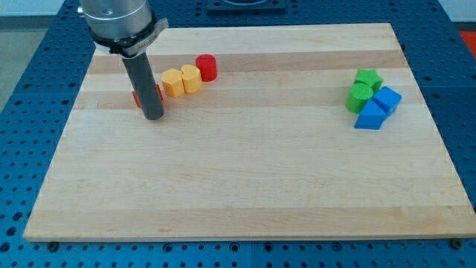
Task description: Push the red star into the into the yellow heart
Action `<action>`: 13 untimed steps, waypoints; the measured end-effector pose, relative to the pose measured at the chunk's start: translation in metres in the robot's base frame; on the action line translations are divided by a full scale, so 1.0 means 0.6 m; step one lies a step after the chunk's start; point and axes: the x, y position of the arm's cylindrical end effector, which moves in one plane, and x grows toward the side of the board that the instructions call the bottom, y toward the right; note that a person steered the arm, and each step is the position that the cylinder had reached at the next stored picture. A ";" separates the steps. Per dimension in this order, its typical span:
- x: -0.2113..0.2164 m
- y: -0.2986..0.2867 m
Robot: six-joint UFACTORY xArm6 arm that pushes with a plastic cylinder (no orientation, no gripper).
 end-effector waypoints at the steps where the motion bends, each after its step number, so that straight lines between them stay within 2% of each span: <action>1: 0.001 0.000; 7: 0.080 0.002; 10: 0.024 0.002; 12: 0.021 0.002; 13: 0.049 -0.007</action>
